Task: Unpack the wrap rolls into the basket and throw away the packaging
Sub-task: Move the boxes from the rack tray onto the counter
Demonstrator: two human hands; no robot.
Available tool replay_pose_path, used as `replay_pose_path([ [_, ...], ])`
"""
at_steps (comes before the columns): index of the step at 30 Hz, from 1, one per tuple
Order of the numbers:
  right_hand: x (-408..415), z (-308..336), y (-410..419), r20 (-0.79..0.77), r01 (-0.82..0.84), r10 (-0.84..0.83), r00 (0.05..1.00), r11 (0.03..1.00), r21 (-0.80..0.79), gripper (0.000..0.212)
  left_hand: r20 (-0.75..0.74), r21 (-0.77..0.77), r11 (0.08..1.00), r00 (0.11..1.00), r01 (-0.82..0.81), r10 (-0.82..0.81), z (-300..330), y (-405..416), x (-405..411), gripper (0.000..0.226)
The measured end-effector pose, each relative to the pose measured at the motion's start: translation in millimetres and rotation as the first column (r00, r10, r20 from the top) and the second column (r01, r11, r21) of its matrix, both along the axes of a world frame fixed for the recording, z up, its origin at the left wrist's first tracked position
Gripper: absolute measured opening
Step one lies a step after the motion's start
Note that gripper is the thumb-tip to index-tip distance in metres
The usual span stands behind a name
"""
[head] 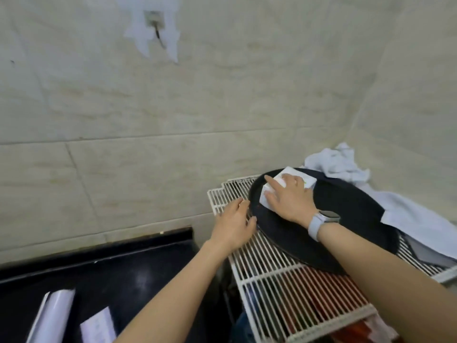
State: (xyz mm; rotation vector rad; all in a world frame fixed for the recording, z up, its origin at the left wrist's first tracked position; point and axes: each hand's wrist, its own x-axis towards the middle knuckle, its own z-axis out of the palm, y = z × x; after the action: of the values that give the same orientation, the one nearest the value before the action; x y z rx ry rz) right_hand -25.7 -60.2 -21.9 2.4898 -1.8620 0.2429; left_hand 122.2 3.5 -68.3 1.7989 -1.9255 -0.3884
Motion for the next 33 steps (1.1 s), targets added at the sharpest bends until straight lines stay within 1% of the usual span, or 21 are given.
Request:
replay_pose_path([
  [2,-5.9,-10.2,-18.5,-0.043,-0.018,0.023,0.999,0.995,0.102,0.046,0.062,0.110,0.994,0.998,-0.019,0.013,-7.0,-11.1,-13.5,0.057],
  [3,-6.6,-13.5,-25.9,-0.029,-0.032,0.037,0.999,0.991,0.133,0.045,0.071,0.116,0.993,0.997,-0.035,0.027,-11.0,-14.1,-17.5,0.056],
  [5,-7.4,-12.5,-33.9,0.038,-0.059,0.053,0.998,0.982,0.179,0.039,0.070,0.066,0.996,0.996,-0.067,0.062,-18.2,-15.2,-21.8,0.054],
  [7,-13.7,-5.1,-33.6,0.062,-0.078,0.066,0.996,0.974,0.214,0.030,0.054,0.020,0.996,0.995,-0.090,0.089,-23.7,-14.0,-22.1,0.055],
  [8,-20.4,-1.2,-31.6,0.047,-0.097,0.090,0.995,0.976,0.197,0.026,0.044,0.005,0.995,0.994,-0.102,0.101,-25.4,-13.7,-21.8,0.056],
  [9,-29.8,1.8,-28.1,0.030,-0.122,0.119,0.992,0.982,0.146,0.025,0.040,-0.001,0.994,0.993,-0.111,0.111,-26.6,-14.0,-22.8,0.056],
  [11,-49.9,1.2,-21.8,0.044,-0.145,0.145,0.988,0.989,-0.001,0.026,0.038,-0.011,0.992,0.991,-0.126,0.127,-28.3,-13.7,-25.1,0.056],
  [12,-59.7,-2.1,-19.6,0.091,-0.125,0.129,0.987,0.991,-0.043,0.030,0.037,-0.018,0.991,0.990,-0.132,0.133,-29.4,-13.1,-26.3,0.056],
  [13,-67.9,-5.2,-17.8,0.151,-0.084,0.089,0.984,0.996,-0.037,0.041,0.039,-0.026,0.990,0.989,-0.139,0.140,-30.6,-12.2,-27.5,0.055],
  [15,-77.8,-8.9,-17.7,0.230,0.015,-0.034,0.973,0.996,0.084,0.066,0.054,-0.036,0.988,0.987,-0.152,0.154,-32.3,-10.8,-29.2,0.055],
  [16,-79.6,-9.2,-19.1,0.237,0.058,-0.093,0.967,0.987,0.151,0.072,0.064,-0.036,0.987,0.986,-0.154,0.156,-32.4,-10.7,-29.4,0.055],
  [18,-76.7,-8.5,-22.2,0.244,0.115,-0.170,0.955,0.968,0.224,0.074,0.082,-0.026,0.989,0.986,-0.147,0.149,-31.6,-10.9,-29.2,0.055],
  [19,-73.0,-6.9,-22.7,0.282,0.137,-0.202,0.938,0.962,0.235,0.073,0.086,-0.016,0.990,0.987,-0.138,0.139,-30.3,-11.0,-28.6,0.055],
  [21,-61.1,-1.1,-20.1,0.412,0.163,-0.248,0.877,0.959,0.230,0.068,0.067,0.004,0.994,0.992,-0.112,0.111,-24.4,-10.7,-25.6,0.054],
  [23,-43.1,6.5,-13.6,0.539,0.104,-0.180,0.823,0.980,0.169,0.061,0.001,-0.033,0.993,0.993,-0.114,0.115,-14.4,-7.2,-18.0,0.051],
  [24,-31.8,11.6,-8.2,0.605,0.042,-0.115,0.788,0.990,0.133,0.056,-0.050,-0.076,0.988,0.990,-0.136,0.132,-8.3,-2.8,-11.8,0.048],
  [26,-2.2,23.1,7.5,0.727,-0.101,0.017,0.686,0.992,0.072,0.050,-0.164,-0.171,0.963,0.969,-0.210,0.182,2.0,13.9,6.6,0.042],
  [27,15.5,28.0,16.5,0.762,-0.164,0.066,0.644,0.985,0.053,0.052,-0.207,-0.212,0.944,0.955,-0.253,0.210,4.4,26.5,19.2,0.039],
  [28,34.9,31.7,25.7,0.777,-0.214,0.099,0.621,0.976,0.048,0.056,-0.235,-0.239,0.924,0.941,-0.298,0.243,4.2,41.2,34.2,0.036],
  [30,77.7,32.8,44.9,0.759,-0.282,0.133,0.638,0.957,0.070,0.063,-0.266,-0.236,0.888,0.906,-0.394,0.330,-5.1,77.2,68.3,0.032],
  [33,146.3,13.1,82.7,0.688,-0.356,0.154,0.709,0.921,0.160,0.055,-0.270,-0.123,0.830,0.823,-0.544,0.499,-41.2,140.4,121.0,0.031],
])
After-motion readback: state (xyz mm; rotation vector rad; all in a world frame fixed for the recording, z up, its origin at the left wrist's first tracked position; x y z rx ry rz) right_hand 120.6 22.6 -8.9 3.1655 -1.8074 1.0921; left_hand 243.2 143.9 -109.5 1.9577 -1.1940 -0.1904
